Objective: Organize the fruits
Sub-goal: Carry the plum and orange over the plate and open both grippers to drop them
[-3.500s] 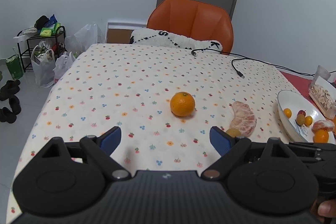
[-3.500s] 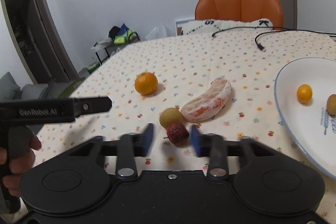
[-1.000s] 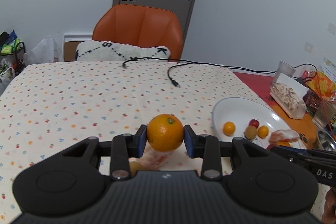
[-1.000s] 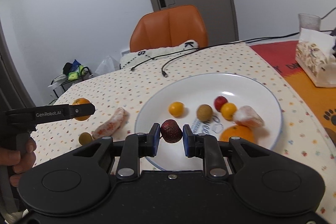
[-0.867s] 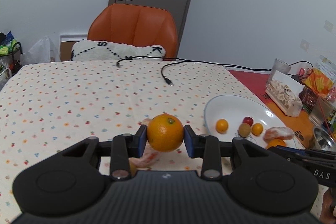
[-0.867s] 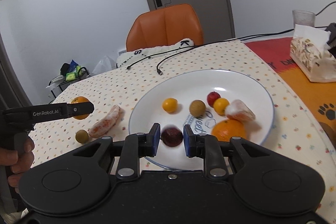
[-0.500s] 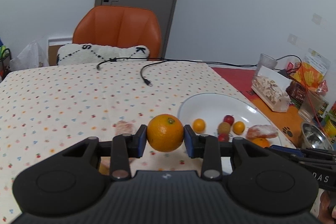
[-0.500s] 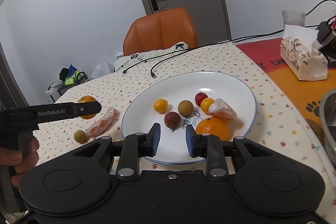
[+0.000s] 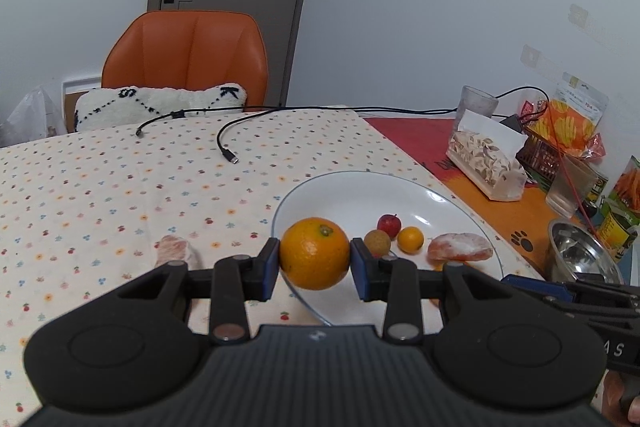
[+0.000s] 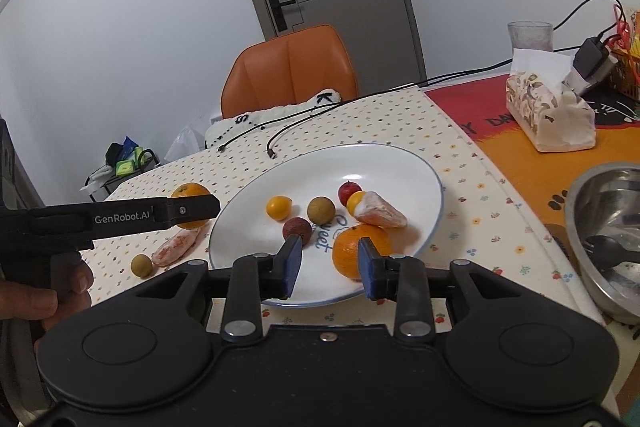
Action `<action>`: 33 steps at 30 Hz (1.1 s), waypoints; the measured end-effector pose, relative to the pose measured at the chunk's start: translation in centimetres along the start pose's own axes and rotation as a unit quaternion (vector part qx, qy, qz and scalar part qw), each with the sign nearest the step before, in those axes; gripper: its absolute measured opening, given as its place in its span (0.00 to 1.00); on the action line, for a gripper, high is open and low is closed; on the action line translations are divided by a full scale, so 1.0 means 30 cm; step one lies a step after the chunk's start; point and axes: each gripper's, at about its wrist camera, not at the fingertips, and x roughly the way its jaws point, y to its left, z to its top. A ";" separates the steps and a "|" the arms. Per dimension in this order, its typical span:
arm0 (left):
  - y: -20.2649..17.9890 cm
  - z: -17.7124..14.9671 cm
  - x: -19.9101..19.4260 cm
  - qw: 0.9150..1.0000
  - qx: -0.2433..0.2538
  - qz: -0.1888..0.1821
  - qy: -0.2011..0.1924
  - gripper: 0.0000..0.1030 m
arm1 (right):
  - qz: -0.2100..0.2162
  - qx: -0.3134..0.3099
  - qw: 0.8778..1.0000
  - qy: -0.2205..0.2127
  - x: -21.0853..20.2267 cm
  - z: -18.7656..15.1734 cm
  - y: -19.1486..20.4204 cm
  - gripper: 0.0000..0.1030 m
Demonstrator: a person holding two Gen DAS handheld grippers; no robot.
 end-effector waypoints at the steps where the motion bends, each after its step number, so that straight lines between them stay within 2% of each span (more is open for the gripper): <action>1: -0.002 -0.001 0.003 1.000 0.000 -0.001 0.002 0.35 | 0.000 0.001 1.000 0.000 0.000 -0.001 -0.001 0.31; 8: 0.010 -0.003 0.005 1.000 -0.002 0.004 0.009 0.41 | 0.004 0.001 1.000 0.001 0.000 -0.009 0.002 0.33; 10: 0.025 -0.001 -0.003 1.000 -0.005 0.010 0.007 0.54 | 0.005 0.001 1.000 0.001 0.001 -0.009 0.004 0.36; 12: 0.041 -0.001 -0.014 1.000 -0.008 0.020 0.002 0.60 | 0.008 0.001 1.000 0.001 0.005 -0.011 0.010 0.36; 21: 0.142 -0.010 -0.067 0.998 -0.020 0.066 -0.006 0.75 | 0.023 -0.005 1.000 0.001 0.018 -0.012 0.050 0.40; 33: 0.275 -0.029 -0.153 0.993 -0.045 0.111 -0.014 0.77 | 0.050 -0.018 0.999 0.005 0.053 -0.010 0.142 0.44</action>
